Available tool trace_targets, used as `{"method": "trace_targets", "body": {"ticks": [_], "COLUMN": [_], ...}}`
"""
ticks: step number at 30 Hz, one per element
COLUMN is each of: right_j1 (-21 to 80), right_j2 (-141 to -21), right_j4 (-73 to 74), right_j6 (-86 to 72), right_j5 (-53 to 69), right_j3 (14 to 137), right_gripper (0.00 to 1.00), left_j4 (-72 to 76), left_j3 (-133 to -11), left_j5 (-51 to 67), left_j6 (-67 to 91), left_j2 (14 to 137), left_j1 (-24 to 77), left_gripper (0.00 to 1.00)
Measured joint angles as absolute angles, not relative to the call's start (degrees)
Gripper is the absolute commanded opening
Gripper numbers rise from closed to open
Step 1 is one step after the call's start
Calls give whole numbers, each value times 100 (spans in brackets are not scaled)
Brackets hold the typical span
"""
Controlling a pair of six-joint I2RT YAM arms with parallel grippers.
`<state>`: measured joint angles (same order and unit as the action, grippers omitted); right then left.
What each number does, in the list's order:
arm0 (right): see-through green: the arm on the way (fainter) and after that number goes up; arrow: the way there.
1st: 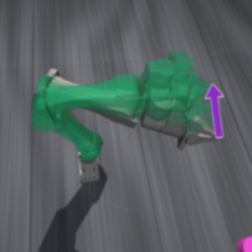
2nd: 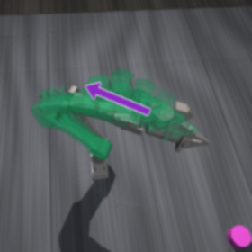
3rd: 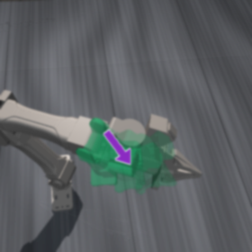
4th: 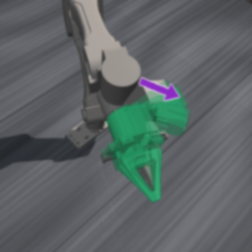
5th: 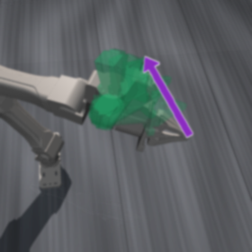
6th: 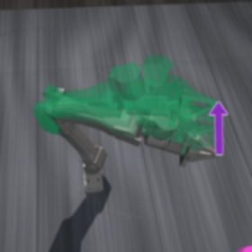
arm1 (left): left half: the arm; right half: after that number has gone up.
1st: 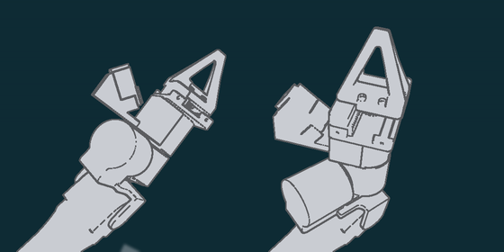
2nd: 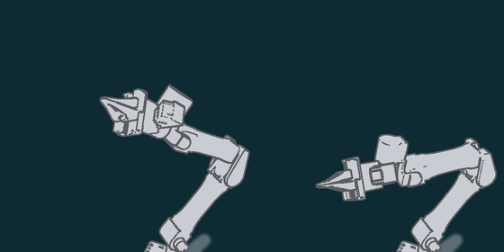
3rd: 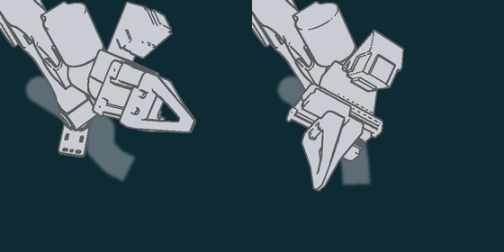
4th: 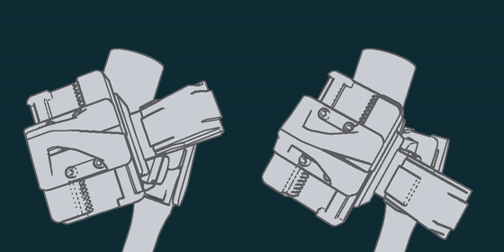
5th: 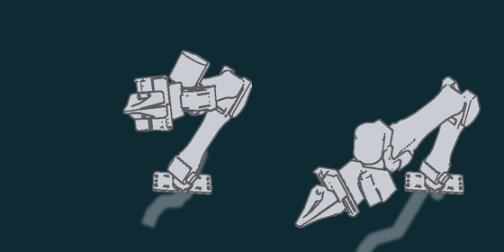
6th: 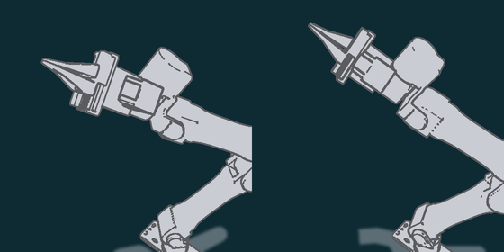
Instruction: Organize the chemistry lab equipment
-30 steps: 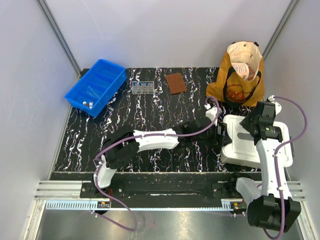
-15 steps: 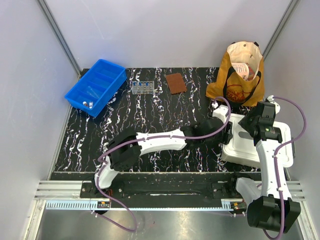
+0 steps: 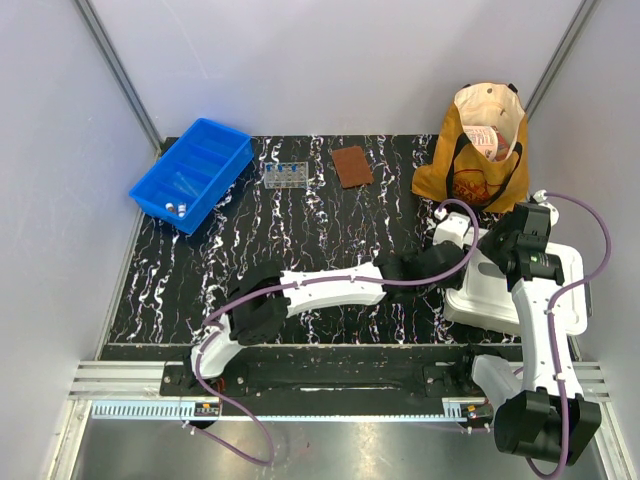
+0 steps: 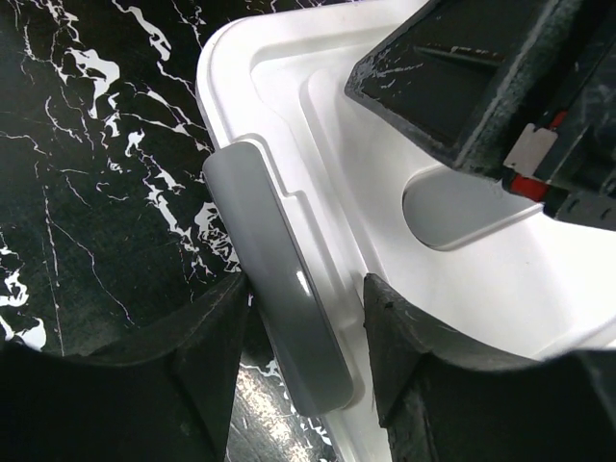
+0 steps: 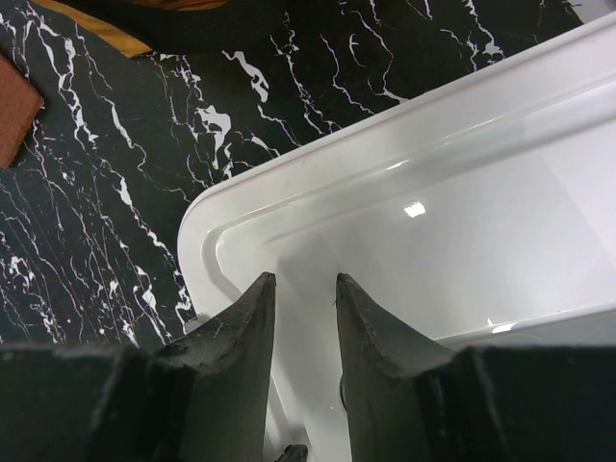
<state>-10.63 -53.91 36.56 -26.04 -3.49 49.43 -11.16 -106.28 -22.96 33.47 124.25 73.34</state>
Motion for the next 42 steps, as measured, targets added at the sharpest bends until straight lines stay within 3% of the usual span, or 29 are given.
{"method": "trace_targets", "body": {"ticks": [6, 14, 16, 20, 28, 38, 42], "right_j1": [-1066, -1068, -1068, -1072, -1072, -1142, -1170], "right_j2": [-5437, -5472, -5476, -5551, -5935, -5959, -5739], "right_j4": [3546, 3424, 3406, 3413, 4263, 5094, 5218], "right_j6": [-2637, -2685, -2683, -2685, -2443, -1920, -1769], "right_j5": [-283, -180, -67, 329, 569, -320, -685], "right_j3": [4919, 4906, 4906, 5002, 6069, 6858, 6901], "right_gripper": [38, 40, 43, 61, 83, 90, 80], "left_j4": [-1109, -1162, -1151, -1057, -1459, -1815, -1887], "left_j3": [-10637, -10711, -10691, -10436, -9889, -9786, -9760], "left_j5": [-2484, -2803, -2847, -2893, -3127, -3398, -3402], "left_j6": [3345, 3350, 3411, 3548, 3706, 3708, 3688], "left_j2": [12427, 12470, 12464, 12287, 11778, 11692, 11692], "left_j1": [7393, 7481, 7483, 7450, 7367, 7303, 7277], "left_gripper": [25, 25, 25, 26, 27, 35, 41]}}
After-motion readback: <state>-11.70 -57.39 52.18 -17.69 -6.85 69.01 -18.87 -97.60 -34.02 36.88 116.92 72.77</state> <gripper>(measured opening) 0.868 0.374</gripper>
